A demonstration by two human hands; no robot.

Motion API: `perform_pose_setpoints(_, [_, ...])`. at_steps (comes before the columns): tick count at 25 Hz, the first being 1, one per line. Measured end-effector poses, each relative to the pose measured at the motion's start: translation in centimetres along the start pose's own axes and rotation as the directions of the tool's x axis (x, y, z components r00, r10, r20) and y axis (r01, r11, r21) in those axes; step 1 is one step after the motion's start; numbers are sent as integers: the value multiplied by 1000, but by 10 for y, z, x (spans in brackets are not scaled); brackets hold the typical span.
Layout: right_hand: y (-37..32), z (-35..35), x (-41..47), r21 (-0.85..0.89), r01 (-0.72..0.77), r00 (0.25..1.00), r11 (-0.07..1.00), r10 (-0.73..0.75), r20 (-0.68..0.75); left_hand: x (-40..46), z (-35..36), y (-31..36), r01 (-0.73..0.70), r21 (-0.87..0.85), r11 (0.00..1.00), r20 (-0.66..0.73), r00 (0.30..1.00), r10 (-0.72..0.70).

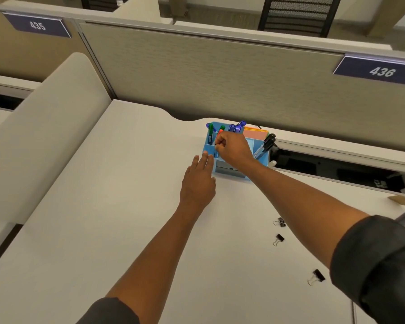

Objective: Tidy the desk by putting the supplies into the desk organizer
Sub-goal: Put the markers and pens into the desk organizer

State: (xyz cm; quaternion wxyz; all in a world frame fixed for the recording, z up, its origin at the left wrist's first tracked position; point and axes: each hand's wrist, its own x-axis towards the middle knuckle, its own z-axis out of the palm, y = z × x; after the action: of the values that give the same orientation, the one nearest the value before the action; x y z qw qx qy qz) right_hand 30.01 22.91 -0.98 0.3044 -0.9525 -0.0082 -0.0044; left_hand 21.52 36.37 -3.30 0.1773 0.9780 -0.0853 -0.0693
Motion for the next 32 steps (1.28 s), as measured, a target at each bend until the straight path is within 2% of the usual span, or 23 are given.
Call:
perform_pose_setpoints(7, [12,-21,-21,30,-27,997,999,29,-74,-5,1,5,-7,-22,1000,15,1000,8])
perform_pose_setpoints(12, [44,-51,-72,34,-67,991,997,70,-112,-29,12,31,-59,12,998,-83,995,60])
perform_pose_setpoints(18, [90,-77,-157,42,-209,970,977,213,-120,-76,44,92,-167,-21,986,-1,986,167])
perform_pose_setpoints(22, [129,-88,-230,80,-249,956,965,259,-137,-111,68,127,-276,-31,961,53,959,277])
perform_pose_setpoints(25, [156,-96,-282,114,-309,930,944,325,-172,-136,89,150,-379,-25,925,43,924,380])
perform_pose_setpoints(28, [181,-107,-322,161,-400,879,902,427,-210,-164,109,178,-413,46,910,-3,910,414])
perform_pose_setpoints(32, [207,-119,-370,237,-509,790,828,558,-253,-204,132,219,-451,101,887,89,892,444])
